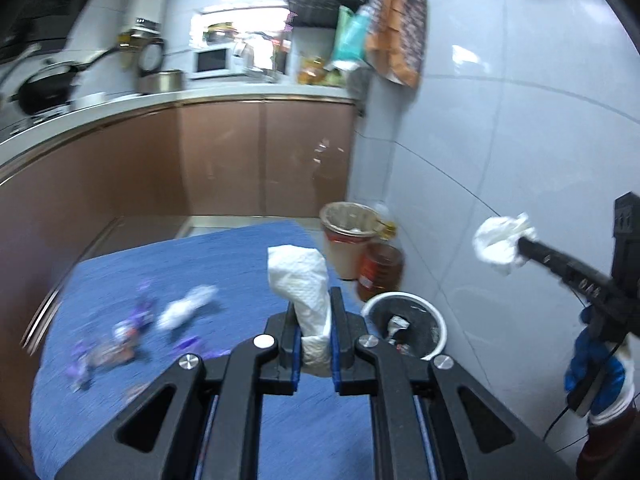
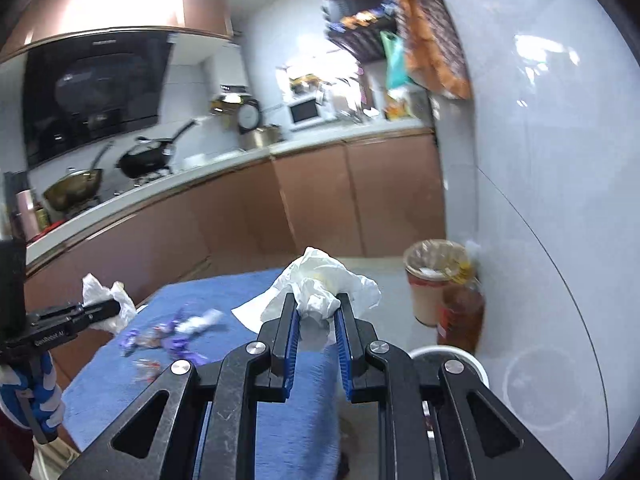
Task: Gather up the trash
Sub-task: 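Carry the tissue and purple wrapper over the steel bin with both tools, then open both tools to drop the tissues and wrapper into the bin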
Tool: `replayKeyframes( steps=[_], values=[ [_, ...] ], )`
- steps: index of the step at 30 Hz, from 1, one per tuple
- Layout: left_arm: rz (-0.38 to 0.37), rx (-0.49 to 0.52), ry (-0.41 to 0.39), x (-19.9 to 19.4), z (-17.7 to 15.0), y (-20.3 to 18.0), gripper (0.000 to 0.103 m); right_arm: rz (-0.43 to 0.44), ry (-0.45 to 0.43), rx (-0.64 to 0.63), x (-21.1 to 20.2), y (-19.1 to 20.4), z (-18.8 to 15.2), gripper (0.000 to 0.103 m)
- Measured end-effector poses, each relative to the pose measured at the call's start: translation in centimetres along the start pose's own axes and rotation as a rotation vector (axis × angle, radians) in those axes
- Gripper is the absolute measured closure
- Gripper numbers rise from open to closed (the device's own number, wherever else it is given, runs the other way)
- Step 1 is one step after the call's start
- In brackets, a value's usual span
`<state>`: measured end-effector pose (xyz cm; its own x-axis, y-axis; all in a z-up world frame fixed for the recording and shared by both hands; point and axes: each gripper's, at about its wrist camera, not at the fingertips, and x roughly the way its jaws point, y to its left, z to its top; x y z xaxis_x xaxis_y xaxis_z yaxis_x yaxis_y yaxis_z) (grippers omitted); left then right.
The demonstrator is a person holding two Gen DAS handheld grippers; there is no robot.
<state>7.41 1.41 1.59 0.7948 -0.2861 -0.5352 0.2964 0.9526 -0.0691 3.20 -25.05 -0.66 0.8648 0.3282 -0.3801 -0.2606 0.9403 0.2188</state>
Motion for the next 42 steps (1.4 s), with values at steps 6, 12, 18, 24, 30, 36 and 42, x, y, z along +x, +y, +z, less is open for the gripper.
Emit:
replayKeyframes(
  steps=[6,12,18,24,30,36,42],
  values=[
    [-0.105,0.079,0.077,8.8,2.5,-5.6,0.093,-0.109,0.077,0.082,3.9,-5.3,-2.0,0.086],
    [-0.167,0.112,0.203,19.2,3.0,-10.1,0.093,-0.180,0.171,0.175,8.0,-10.8,-5.2,0.086],
    [-0.206,0.123,0.300,27.2,1.8,-13.0,0.093,-0.239,0.243,0.239,11.5,-15.0,-7.8,0.084],
    [-0.232,0.094,0.381,33.3,0.2,-14.5,0.090,-0.285,0.304,0.238,15.2,-17.4,-9.1,0.084],
    [-0.236,0.045,0.445,37.5,-1.2,-15.1,0.087,-0.306,0.363,0.245,18.1,-18.8,-10.9,0.082],
    [-0.253,0.000,0.455,39.1,-1.8,-14.8,0.061,-0.333,0.411,0.251,19.3,-19.5,-12.4,0.072],
    [-0.258,0.001,0.423,37.8,-1.2,-14.5,0.057,-0.356,0.423,0.250,19.0,-19.2,-12.7,0.064]
  ],
)
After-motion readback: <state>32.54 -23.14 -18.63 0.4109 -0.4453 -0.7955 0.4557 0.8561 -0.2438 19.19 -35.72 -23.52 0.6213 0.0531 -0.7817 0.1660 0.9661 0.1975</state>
